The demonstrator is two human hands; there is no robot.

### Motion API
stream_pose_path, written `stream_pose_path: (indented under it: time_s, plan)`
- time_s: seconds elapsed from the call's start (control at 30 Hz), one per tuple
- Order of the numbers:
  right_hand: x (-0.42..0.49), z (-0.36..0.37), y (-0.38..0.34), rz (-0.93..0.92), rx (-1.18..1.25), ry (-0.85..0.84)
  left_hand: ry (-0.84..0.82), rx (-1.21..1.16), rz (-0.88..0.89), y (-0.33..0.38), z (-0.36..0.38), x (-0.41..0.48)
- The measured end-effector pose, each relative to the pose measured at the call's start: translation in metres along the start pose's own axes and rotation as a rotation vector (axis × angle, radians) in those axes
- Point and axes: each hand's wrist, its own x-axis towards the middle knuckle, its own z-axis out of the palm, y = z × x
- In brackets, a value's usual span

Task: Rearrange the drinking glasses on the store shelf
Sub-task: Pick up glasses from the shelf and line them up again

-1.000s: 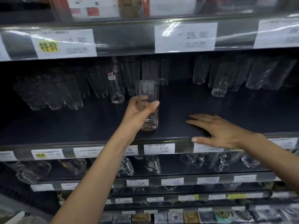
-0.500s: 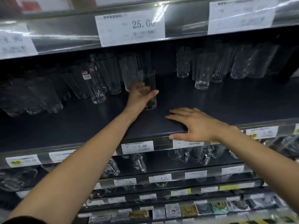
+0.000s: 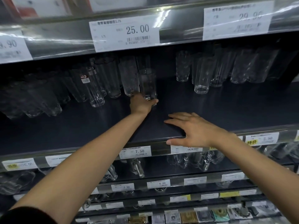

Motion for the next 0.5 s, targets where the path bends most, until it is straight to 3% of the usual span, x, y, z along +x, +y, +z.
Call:
stream_pose_path:
  time_s: [0.27, 0.5]
  plan:
    - [0.001, 0.001, 0.002, 0.002, 0.016, 0.006, 0.205, -0.091, -0.004, 0.008, 0.017, 0.017]
    - [0.001, 0.001, 0.002, 0.009, 0.021, 0.015, 0.214, -0.131, -0.004, 0.006, 0.026, 0.037]
